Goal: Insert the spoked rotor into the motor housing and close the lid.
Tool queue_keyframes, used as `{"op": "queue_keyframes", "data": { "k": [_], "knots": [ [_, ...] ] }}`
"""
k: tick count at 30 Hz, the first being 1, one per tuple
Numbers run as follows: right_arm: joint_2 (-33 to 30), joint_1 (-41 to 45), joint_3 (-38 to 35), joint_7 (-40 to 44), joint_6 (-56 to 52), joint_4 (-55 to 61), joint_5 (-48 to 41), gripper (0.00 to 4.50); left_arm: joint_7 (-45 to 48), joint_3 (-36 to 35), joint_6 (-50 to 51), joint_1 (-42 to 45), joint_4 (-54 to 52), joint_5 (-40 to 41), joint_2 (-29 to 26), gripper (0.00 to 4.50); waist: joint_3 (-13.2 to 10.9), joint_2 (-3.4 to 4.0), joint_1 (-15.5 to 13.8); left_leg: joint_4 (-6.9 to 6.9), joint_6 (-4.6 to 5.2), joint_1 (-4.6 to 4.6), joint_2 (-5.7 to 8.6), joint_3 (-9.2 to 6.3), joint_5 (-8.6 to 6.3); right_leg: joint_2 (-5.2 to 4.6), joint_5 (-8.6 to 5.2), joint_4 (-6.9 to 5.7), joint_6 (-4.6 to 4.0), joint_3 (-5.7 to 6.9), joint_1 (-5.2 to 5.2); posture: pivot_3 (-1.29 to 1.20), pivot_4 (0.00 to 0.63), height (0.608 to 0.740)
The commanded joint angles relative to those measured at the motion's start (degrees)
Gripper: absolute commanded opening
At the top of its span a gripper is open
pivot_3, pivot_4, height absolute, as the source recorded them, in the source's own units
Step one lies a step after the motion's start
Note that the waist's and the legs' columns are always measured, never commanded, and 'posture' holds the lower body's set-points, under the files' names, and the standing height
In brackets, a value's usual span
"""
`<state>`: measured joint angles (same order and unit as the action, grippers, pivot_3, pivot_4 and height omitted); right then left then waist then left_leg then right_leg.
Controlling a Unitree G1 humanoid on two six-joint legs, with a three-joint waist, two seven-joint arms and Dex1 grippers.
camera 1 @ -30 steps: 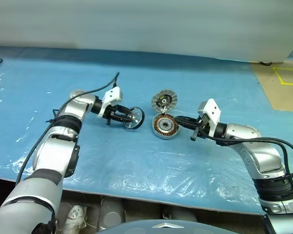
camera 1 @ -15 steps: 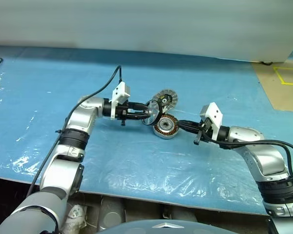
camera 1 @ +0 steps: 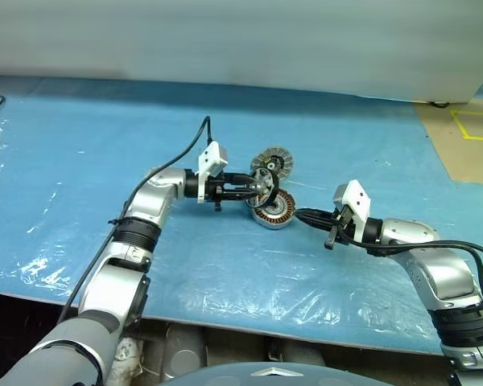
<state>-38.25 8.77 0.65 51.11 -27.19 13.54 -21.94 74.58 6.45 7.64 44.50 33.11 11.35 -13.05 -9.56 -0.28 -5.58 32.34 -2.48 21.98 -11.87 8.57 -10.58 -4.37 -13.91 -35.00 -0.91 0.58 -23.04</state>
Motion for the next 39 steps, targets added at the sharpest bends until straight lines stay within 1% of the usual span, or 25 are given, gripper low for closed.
{"op": "queue_keyframes", "data": {
  "k": [1,6,12,26,39],
  "knots": [
    [-0.4,0.1,-1.4,0.0,1.0,0.8,-0.3,0.00,-0.1,0.2,-1.2,0.5,-1.2,1.3,1.0,1.78,0.0,0.00,0.0,0.00,0.00,0.00,0.00,0.00,0.00,0.00,0.00,-0.01,0.00,0.00,0.00,0.00,0.150,0.740],
    [-0.4,-0.2,-1.4,-0.1,1.2,0.7,-0.2,0.00,0.3,1.4,-0.9,-0.3,-1.9,0.9,1.7,1.78,0.0,0.00,0.0,0.03,0.01,-0.01,-0.01,0.00,0.00,0.00,0.00,-0.06,-0.01,-0.01,0.00,0.00,0.150,0.740],
    [-0.7,-0.5,-1.7,-0.2,1.1,0.9,-0.2,0.00,-0.2,2.6,-2.2,-0.8,-0.6,-0.3,1.1,1.78,0.0,0.00,0.0,0.10,0.02,-0.02,-0.01,0.00,0.00,0.00,-0.11,-0.12,-0.18,-0.02,0.00,0.00,0.150,0.740],
    [-0.5,-0.2,-1.5,-1.0,0.9,1.4,-0.3,0.00,-3.7,3.9,-6.2,-1.0,1.9,-2.8,2.3,1.78,0.0,0.01,0.0,0.38,0.01,-0.08,-0.01,-0.02,-0.01,-0.02,-0.13,-0.46,-0.21,-0.09,0.00,0.00,0.150,0.740],
    [-0.5,-0.1,-1.2,-1.4,0.8,1.5,-0.1,0.00,-4.9,5.5,-6.4,-1.2,4.2,-4.4,2.0,1.78,0.0,0.02,-0.1,0.45,0.01,-0.14,0.01,-0.01,-0.01,-0.03,-0.13,-0.53,-0.22,-0.13,0.05,0.00,0.150,0.740]
  ]
}}
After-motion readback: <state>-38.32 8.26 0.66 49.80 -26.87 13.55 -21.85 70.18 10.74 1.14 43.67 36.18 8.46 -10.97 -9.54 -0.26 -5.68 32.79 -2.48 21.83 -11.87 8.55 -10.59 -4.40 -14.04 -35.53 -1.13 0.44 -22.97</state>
